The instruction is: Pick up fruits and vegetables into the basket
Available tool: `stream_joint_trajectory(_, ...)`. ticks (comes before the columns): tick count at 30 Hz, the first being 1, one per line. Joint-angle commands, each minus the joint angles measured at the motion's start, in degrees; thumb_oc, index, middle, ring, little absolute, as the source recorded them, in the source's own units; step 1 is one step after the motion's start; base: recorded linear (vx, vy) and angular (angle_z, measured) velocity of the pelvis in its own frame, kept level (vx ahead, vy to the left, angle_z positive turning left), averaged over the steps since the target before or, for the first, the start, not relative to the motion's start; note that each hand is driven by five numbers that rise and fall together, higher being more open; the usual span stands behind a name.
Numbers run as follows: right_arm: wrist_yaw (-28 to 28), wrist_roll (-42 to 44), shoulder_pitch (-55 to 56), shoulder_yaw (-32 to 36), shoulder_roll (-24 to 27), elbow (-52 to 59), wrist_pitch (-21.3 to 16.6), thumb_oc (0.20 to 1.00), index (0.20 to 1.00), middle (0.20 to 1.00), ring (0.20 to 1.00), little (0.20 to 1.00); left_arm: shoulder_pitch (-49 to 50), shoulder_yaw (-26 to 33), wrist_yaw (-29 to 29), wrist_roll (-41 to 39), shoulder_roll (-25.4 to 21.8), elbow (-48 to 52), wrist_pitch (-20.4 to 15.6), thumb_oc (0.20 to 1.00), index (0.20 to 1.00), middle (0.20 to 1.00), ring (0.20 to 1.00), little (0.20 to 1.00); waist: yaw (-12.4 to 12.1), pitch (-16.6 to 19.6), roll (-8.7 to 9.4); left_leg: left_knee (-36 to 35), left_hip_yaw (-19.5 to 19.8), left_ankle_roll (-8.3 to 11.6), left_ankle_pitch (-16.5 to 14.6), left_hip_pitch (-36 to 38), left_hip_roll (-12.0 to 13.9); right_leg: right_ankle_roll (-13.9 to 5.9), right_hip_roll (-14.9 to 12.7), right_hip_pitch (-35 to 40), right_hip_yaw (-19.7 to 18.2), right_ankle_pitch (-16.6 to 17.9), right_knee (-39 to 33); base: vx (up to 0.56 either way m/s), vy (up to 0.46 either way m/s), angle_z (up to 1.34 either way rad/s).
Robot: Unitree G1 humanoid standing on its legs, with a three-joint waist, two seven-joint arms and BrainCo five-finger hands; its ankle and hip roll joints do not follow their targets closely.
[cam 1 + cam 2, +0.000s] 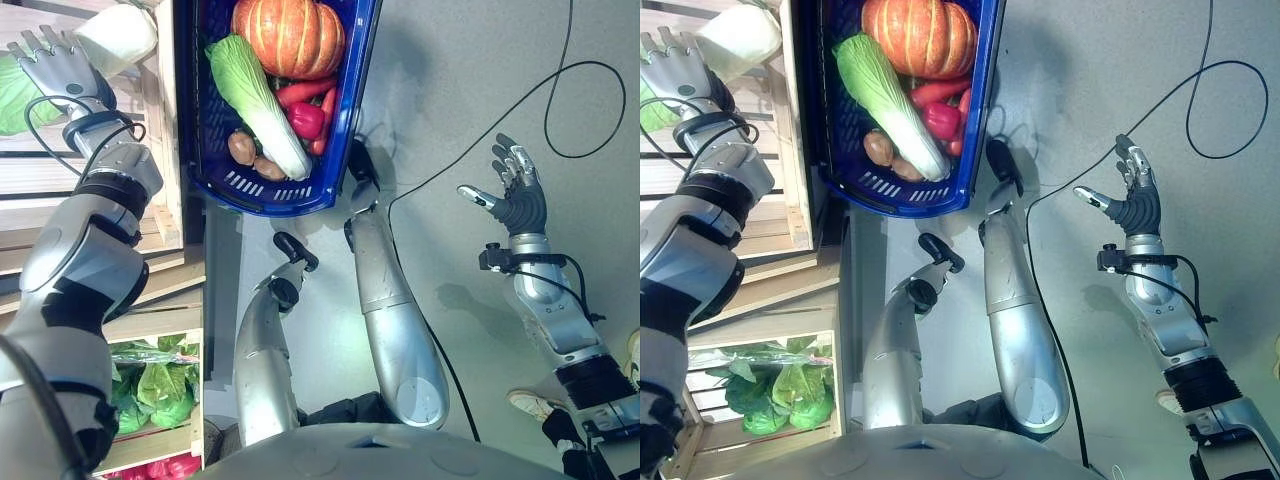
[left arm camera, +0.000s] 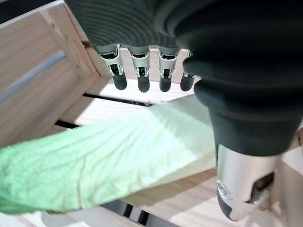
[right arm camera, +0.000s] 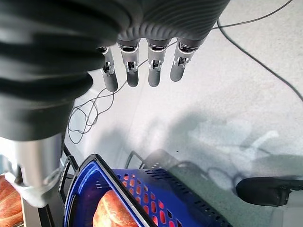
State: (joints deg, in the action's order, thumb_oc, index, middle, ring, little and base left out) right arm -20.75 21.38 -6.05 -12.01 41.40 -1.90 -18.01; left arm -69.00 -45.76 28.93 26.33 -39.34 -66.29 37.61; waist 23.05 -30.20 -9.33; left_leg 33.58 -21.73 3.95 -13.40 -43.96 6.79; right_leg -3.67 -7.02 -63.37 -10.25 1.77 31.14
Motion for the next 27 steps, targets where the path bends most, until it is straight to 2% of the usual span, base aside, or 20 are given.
stream_joint_trajectory(1,-0.94,0.15,0.13,0.14,-0.55,0.11,-3.65,1.0,1.0,1.0,1.0,1.0,-0.24,-0.18,1.6,-2.35,-8.09,-3.77,3.02,1.0,1.0,1.0,1.0,1.0,1.13,0.4,3.96,5.51,0.92,-1.83,-0.73,-7.03,0.92,-2.48,-1.17,0.31,-0.37,-2.34,-2.09,0.0,0.0,0.0)
stream_joint_trajectory(11,-0.71,0.38,-0.16,0.41,-0.6,0.26,-3.77,1.0,1.0,1.0,1.0,1.0,0.75,0.0,0.87,-6.8,-7.59,-5.62,2.43,1.0,1.0,1.0,1.0,1.0,1.09,0.4,4.51,6.08,1.47,-1.92,-0.95,-8.42,0.87,-2.49,-0.71,-0.67,-0.76,-2.05,-2.0,0.0,0.0,0.0)
stream_joint_trajectory(12,-0.71,0.48,-0.14,0.5,-0.58,0.32,-3.77,1.0,1.0,1.0,1.0,1.0,1.03,0.0,0.5,-6.8,-7.52,-5.76,2.44,0.555,0.555,0.555,0.555,0.555,1.06,0.4,4.57,6.06,1.48,-1.91,-0.92,-8.45,0.89,-2.5,-0.72,-0.7,-0.72,-2.05,-1.99,0.0,0.0,0.0)
stream_joint_trajectory(13,-0.78,0.53,-0.15,0.56,-0.56,0.38,-3.78,1.0,1.0,1.0,1.0,1.0,1.32,0.08,0.41,-6.85,-7.48,-5.75,2.54,0.297,0.297,0.297,0.297,0.297,0.99,0.4,4.6,6.0,1.49,-1.89,-0.87,-8.48,0.91,-2.51,-0.75,-0.74,-0.65,-2.03,-2.01,0.0,0.0,0.0)
stream_joint_trajectory(14,-0.9,0.43,-0.17,0.6,-0.55,0.46,-3.69,1.0,1.0,1.0,1.0,1.0,1.47,0.1,0.23,-6.92,-7.49,-5.7,2.75,0.2,0.2,0.2,0.2,0.2,0.98,0.4,4.57,5.92,1.49,-1.86,-0.83,-8.44,0.91,-2.54,-0.79,-0.68,-0.58,-2.01,-2.1,0.0,0.0,0.0)
stream_joint_trajectory(18,-1.08,0.32,0.02,1.0,-0.35,0.88,-3.48,1.0,1.0,1.0,1.0,1.0,2.35,0.43,-0.73,-8.04,-7.87,-6.09,2.64,0.2,0.2,0.2,0.2,0.2,0.85,0.4,4.46,5.67,1.52,-1.71,-0.63,-8.08,0.9,-2.63,-1.06,-0.31,-0.4,-2.0,-2.26,0.0,0.0,0.0)
stream_joint_trajectory(27,-1.13,-0.3,0.87,2.47,0.07,2.95,-2.82,1.0,1.0,1.0,1.0,1.0,5.78,2.82,1.38,-10.27,-8.63,-4.24,1.51,0.2,0.2,0.2,0.2,0.2,0.29,0.4,4.07,5.31,1.9,-1.76,-0.77,-6.93,0.24,-2.64,-1.44,0.91,-0.24,-2.58,-2.07,-0.01,0.015,0.01)
